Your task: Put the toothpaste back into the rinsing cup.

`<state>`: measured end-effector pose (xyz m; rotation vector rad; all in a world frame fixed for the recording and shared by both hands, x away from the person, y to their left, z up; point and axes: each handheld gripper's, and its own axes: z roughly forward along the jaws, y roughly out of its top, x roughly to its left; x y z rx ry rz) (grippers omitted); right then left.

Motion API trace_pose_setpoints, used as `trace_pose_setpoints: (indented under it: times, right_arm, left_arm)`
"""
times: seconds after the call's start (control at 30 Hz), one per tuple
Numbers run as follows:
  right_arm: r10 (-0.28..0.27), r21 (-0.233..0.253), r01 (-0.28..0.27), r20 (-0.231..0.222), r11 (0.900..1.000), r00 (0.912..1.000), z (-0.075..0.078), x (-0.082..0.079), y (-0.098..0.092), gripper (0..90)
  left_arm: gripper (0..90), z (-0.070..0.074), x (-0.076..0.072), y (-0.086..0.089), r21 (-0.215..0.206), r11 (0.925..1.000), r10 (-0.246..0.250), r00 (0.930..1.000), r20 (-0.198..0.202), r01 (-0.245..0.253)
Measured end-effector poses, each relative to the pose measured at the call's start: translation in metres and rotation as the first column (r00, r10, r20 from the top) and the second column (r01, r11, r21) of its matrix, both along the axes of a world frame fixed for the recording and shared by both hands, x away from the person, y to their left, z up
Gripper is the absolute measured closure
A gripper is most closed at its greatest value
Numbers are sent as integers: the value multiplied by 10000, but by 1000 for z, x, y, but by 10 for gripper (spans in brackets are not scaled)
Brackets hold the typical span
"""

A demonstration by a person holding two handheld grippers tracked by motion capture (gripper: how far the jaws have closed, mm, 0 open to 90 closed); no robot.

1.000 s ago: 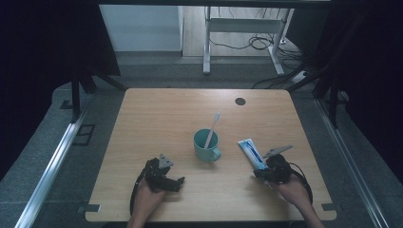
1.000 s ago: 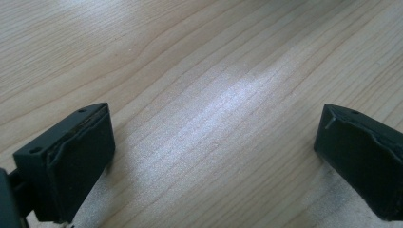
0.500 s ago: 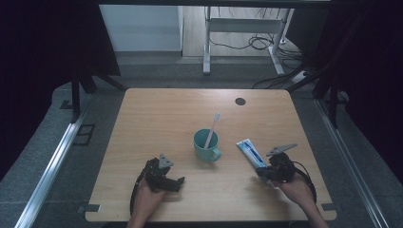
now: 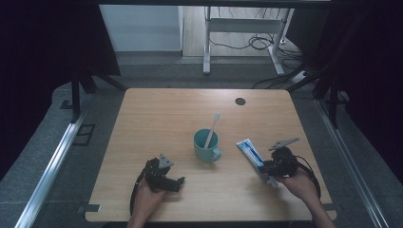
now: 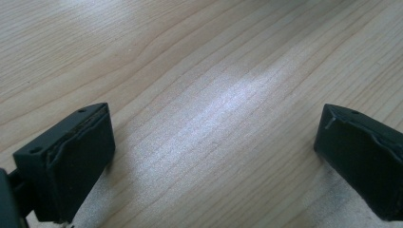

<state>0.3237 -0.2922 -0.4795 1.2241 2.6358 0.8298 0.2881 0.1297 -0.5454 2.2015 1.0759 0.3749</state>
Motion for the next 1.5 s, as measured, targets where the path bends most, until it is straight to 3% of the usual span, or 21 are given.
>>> trace_pose_setpoints:
  times: [0.27,0.43,0.77,1.1,1.5]
  right_arm:
    - [-249,-666,225,-348,9975,9991,-1,11,-1,475]
    - [-421,-760,365,-733,9964,9964,-2,17,0,403]
    - [-705,-1186,536,-1431,9915,9872,-5,26,7,335]
    - [-821,-2246,378,-1912,9737,9781,-6,39,20,316]
    - [-711,-2957,6,-2277,9553,9711,-8,52,32,300]
  left_arm:
    - [0,0,0,0,-4,10000,-5,10000,-10,5]
    - [0,0,0,0,22,10000,-6,10000,-24,6]
    - [0,0,0,0,15,10000,-13,10000,-28,13]
    - [0,0,0,0,10,10000,-12,10000,-27,12]
    - [0,0,0,0,16,10000,-15,10000,-29,15]
